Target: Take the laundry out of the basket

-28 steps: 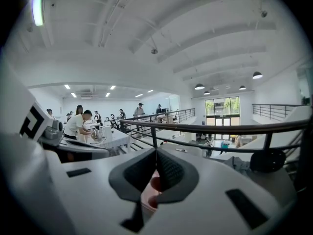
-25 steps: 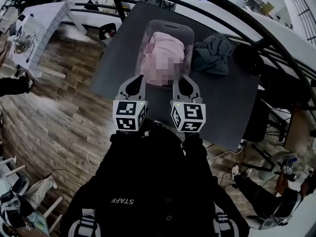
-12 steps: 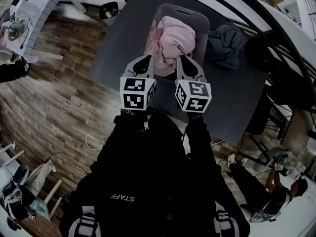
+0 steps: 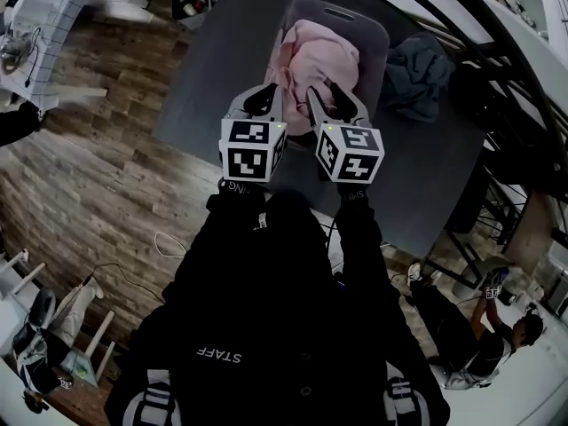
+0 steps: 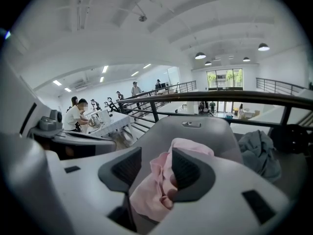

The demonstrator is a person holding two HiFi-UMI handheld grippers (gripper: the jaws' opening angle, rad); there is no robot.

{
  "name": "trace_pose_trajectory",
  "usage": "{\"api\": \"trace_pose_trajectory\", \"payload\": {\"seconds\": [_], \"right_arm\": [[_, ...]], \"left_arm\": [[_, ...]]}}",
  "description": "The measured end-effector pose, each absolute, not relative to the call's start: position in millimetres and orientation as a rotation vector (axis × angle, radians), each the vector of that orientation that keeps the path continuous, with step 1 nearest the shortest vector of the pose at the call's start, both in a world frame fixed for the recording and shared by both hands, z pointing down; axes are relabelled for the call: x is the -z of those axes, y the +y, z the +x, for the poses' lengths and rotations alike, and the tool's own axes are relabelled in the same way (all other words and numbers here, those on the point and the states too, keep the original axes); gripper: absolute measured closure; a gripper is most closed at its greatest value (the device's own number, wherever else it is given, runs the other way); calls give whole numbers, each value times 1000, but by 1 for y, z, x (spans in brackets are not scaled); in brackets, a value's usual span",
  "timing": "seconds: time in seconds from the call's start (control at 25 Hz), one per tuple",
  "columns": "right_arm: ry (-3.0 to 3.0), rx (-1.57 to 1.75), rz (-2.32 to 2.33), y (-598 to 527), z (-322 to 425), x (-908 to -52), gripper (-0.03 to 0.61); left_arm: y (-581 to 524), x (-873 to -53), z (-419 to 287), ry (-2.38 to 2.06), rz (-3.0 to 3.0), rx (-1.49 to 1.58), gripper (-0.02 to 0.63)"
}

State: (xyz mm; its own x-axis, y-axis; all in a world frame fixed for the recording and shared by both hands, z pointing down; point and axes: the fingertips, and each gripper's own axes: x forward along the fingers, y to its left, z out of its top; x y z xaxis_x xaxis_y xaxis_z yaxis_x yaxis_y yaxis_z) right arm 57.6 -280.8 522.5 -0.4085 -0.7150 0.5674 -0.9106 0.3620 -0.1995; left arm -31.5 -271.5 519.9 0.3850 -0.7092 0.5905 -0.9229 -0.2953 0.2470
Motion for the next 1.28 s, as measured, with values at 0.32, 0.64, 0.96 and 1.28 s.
{"api": "trace_pose_trajectory", "payload": {"seconds": [0.32,0.64,0.96,1.28], "right_arm": [[-2181,-788,1326,-307,50,-564,274],[-2108,-816,1279,-328,49,-604,196],[-1994,-853,1232,-334,57,-660,118],[-1864,-838,1120,-335,57,-715,7]], "left_arm": [[-300,-529,-44,-1407,2062,-513,613],[-319,-537,-51,-1420,2044,-507,612],[-321,-546,-58,-1435,2014,-501,612],[-316,-554,-63,-1431,1994,-504,612]]}}
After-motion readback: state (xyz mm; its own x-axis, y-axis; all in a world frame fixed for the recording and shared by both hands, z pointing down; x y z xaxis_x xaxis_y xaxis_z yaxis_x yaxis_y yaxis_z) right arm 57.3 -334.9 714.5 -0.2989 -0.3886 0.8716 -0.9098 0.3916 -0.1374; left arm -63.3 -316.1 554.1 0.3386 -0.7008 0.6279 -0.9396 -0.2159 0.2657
